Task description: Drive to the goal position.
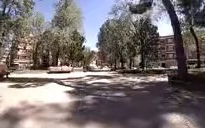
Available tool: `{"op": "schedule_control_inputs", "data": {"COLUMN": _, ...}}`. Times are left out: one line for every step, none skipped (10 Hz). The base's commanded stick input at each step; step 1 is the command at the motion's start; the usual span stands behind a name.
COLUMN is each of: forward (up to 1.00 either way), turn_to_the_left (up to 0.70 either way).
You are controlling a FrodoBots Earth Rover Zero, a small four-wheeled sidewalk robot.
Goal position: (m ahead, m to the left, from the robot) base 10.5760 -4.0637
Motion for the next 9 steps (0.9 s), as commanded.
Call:
{"op": "schedule_control_inputs", "data": {"forward": 0.70, "turn_to_the_left": 0.01}}
{"op": "schedule_control_inputs", "data": {"forward": 0.70, "turn_to_the_left": 0.01}}
{"op": "schedule_control_inputs", "data": {"forward": 0.70, "turn_to_the_left": 0.01}}
{"op": "schedule_control_inputs", "data": {"forward": 0.70, "turn_to_the_left": 0.01}}
{"op": "schedule_control_inputs", "data": {"forward": 0.70, "turn_to_the_left": 0.01}}
{"op": "schedule_control_inputs", "data": {"forward": 0.70, "turn_to_the_left": 0.01}}
{"op": "schedule_control_inputs", "data": {"forward": 0.70, "turn_to_the_left": 0.01}}
{"op": "schedule_control_inputs", "data": {"forward": 0.70, "turn_to_the_left": 0.01}}
{"op": "schedule_control_inputs", "data": {"forward": 0.70, "turn_to_the_left": 0.01}}
